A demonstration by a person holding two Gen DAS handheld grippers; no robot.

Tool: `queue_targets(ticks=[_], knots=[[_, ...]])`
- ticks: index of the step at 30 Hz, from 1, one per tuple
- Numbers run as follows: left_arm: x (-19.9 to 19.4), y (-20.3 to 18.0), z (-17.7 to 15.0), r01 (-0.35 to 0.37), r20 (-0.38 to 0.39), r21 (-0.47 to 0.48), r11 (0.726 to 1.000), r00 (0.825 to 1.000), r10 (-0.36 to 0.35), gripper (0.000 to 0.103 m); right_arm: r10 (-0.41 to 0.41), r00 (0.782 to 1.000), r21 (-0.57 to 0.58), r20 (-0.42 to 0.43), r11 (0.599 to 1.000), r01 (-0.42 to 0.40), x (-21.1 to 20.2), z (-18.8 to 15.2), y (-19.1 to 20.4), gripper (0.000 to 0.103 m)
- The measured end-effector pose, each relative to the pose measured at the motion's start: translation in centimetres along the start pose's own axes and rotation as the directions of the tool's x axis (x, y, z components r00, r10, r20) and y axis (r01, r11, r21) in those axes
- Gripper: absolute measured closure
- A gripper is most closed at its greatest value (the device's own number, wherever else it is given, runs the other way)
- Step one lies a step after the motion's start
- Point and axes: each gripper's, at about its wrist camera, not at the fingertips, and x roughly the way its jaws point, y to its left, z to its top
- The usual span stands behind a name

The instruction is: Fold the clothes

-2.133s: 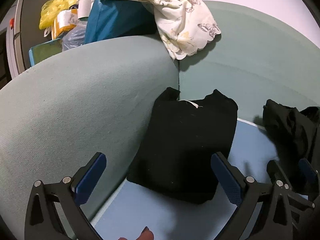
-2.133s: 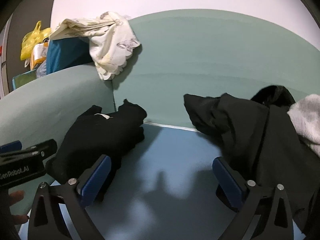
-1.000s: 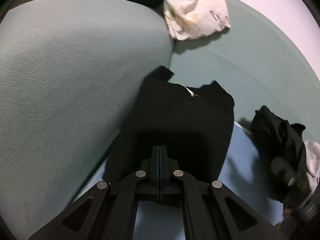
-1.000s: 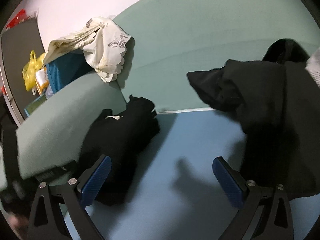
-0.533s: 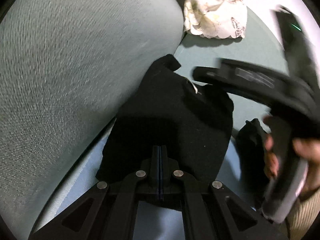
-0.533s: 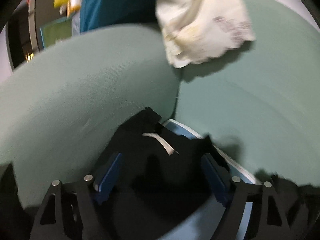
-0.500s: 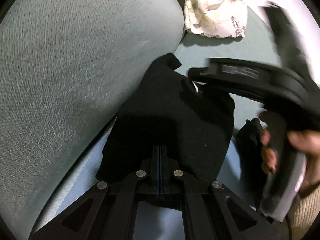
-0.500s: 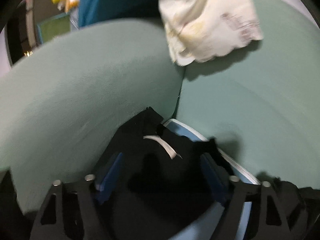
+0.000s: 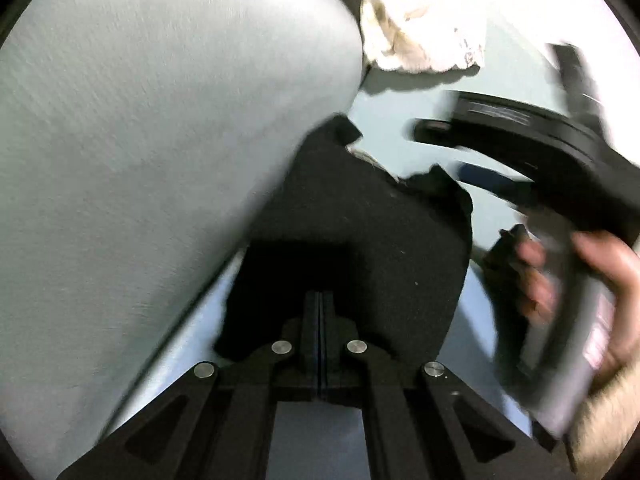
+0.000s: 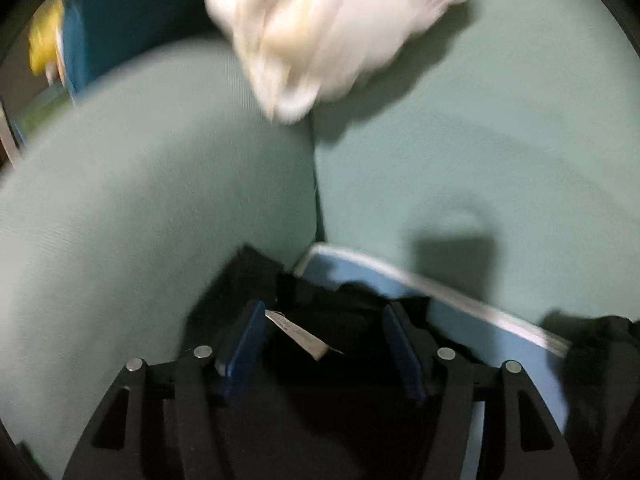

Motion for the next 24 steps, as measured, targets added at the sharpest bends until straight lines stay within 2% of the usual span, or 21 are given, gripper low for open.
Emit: queue_targets(ticks=[2, 3, 5, 6, 7, 8, 9, 12, 13, 14, 18, 20, 22, 24], knots=[[-1.6, -0.4, 0.0, -0.011, 0.031, -0.001, 1.000, 0.999, 0.011, 0.102, 0.050, 0.997, -0.009, 0.064, 0.999, -0.050, -4.7, -2.6, -0.5, 0.021], [-2.0, -0.5, 0.1, -0.004, 0.036, -0.007, 1.000, 0.999, 0.005, 0.097, 0.068, 0.993, -0.019, 0.092, 0.998, -0.066, -6.7, -4.2, -0.4, 0.015], [-3.0, -0.5, 0.1, 0.007, 0.052, -0.033, 0.999, 0.999, -0.006, 0.062, 0.104, 0.984, -0.041, 0.146, 0.994, -0.099, -10.8, -7.4, -0.4, 0.015], [-3.4, -0.5, 0.1, 0.008, 0.061, -0.046, 0.999, 0.998, -0.005, 0.020, 0.116, 0.979, -0.050, 0.167, 0.993, -0.109, -12.0, -8.9, -0.5, 0.013], [-3.8, -0.5, 0.0, 0.006, 0.080, -0.056, 0.998, 0.997, -0.002, 0.008, 0.118, 0.975, -0.053, 0.189, 0.993, -0.109, -13.3, -10.6, -0.8, 0.010], [-4.4, -0.1, -0.1, 0.010, 0.101, -0.065, 0.998, 0.995, -0.003, 0.008, 0.105, 0.972, -0.051, 0.209, 0.994, -0.097, -14.3, -12.2, -1.1, 0.003], [-4.9, 0.0, -0.2, 0.015, 0.115, -0.076, 0.997, 0.993, -0.006, 0.008, 0.081, 0.970, -0.047, 0.229, 0.996, -0.072, -15.0, -13.5, -1.3, 0.000], [-5.2, 0.4, 0.3, 0.020, 0.122, -0.087, 0.996, 0.992, -0.009, 0.008, -0.004, 0.970, -0.076, 0.244, 0.997, 0.023, -16.5, -17.2, -1.0, 0.000], [-5.2, 0.2, 0.2, 0.010, 0.128, -0.089, 0.996, 0.992, 0.001, 0.004, -0.022, 0.971, -0.097, 0.238, 0.994, 0.046, -16.8, -18.1, -0.9, 0.000], [-5.2, 0.0, 0.2, 0.000, 0.133, -0.091, 0.996, 0.991, 0.012, 0.000, -0.030, 0.972, -0.113, 0.233, 0.992, 0.057, -17.1, -18.9, -0.9, 0.000], [-4.4, -1.2, 0.3, -0.068, 0.127, -0.105, 0.992, 0.989, 0.081, 0.000, -0.065, 0.974, -0.146, 0.215, 0.984, 0.097, -18.2, -21.1, -1.0, 0.000], [-4.2, -2.5, 0.3, -0.102, 0.112, -0.082, 0.991, 0.987, 0.111, 0.000, -0.094, 0.967, -0.184, 0.235, 0.973, 0.139, -19.3, -22.5, -1.0, 0.000], [-4.4, -4.0, 0.1, -0.124, 0.102, -0.046, 0.991, 0.987, 0.128, 0.000, -0.089, 0.965, -0.227, 0.248, 0.963, 0.147, -20.2, -23.8, -1.3, 0.000], [-5.0, -5.2, -0.8, -0.149, 0.058, 0.017, 0.989, 0.987, 0.147, 0.000, -0.091, 0.965, -0.261, 0.247, 0.953, 0.156, -20.9, -25.1, -1.8, 0.000]])
